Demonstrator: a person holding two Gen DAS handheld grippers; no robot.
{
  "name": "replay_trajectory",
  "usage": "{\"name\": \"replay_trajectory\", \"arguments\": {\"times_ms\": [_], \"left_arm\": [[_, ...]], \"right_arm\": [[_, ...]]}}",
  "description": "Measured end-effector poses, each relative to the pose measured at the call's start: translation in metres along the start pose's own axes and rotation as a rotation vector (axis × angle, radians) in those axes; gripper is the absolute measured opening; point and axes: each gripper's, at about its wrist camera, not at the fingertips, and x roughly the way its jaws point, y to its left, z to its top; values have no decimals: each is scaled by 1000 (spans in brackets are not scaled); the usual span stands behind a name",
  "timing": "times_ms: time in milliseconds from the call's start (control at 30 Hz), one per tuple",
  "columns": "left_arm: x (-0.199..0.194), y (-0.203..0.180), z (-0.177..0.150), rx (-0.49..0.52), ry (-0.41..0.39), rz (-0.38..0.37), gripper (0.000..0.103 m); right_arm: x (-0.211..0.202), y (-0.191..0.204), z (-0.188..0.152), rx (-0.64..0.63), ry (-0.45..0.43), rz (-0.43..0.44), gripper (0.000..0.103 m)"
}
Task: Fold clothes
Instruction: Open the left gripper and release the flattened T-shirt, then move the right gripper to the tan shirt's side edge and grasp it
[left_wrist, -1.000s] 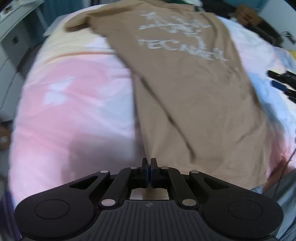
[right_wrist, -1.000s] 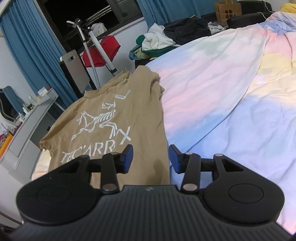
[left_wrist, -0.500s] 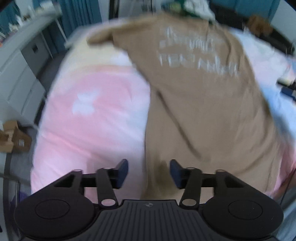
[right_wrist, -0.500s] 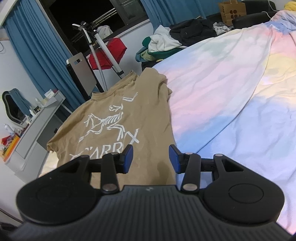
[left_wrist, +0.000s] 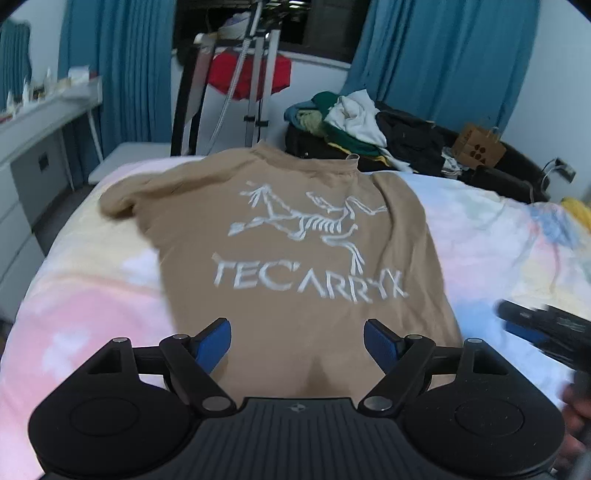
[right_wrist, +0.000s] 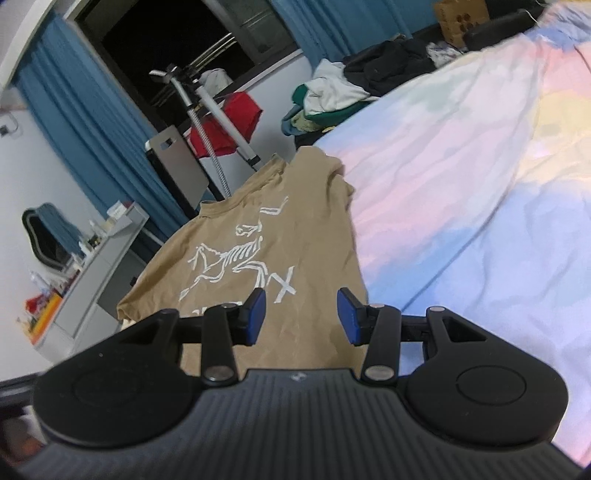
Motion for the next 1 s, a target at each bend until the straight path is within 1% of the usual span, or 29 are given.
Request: {"name": "replay_trajectory", "arguments": {"times_ms": [133, 233, 300, 367, 433, 567, 700, 733, 800, 833, 867, 1000], "left_arm": [[40, -4, -23, 15, -69, 27, 81], [61, -1, -40, 25, -109, 52, 81], [71, 8, -44, 11, -107, 55, 81], [85, 23, -41, -19, -91, 34, 81], [98, 31, -35, -31, -95, 18, 81], [124, 40, -32, -17, -104, 23, 81], [147, 53, -35, -55, -69, 3, 81], [149, 54, -34, -60, -73, -1, 81], [152, 55, -33, -65, -84, -5, 81], [154, 56, -33, -68, -87, -7, 81], [155, 56, -33, -71, -90, -9, 81], [157, 55, -33, -80, -92, -8, 81]], "right_arm": [[2, -15, 5, 99, 2, 31, 46], [25, -22, 15, 232, 42, 107, 46], [48, -22, 28, 292, 41, 134, 46], [78, -28, 45, 346, 30, 128, 45], [108, -34, 62, 402, 17, 117, 45], [175, -64, 80, 522, -5, 11, 43], [198, -61, 89, 509, -51, 9, 43], [204, -61, 91, 505, -63, 8, 40], [216, -59, 95, 499, -86, 7, 31], [222, -58, 98, 495, -97, 7, 12], [227, -58, 100, 492, -109, 6, 10], [248, -54, 109, 471, -160, 5, 9]]}}
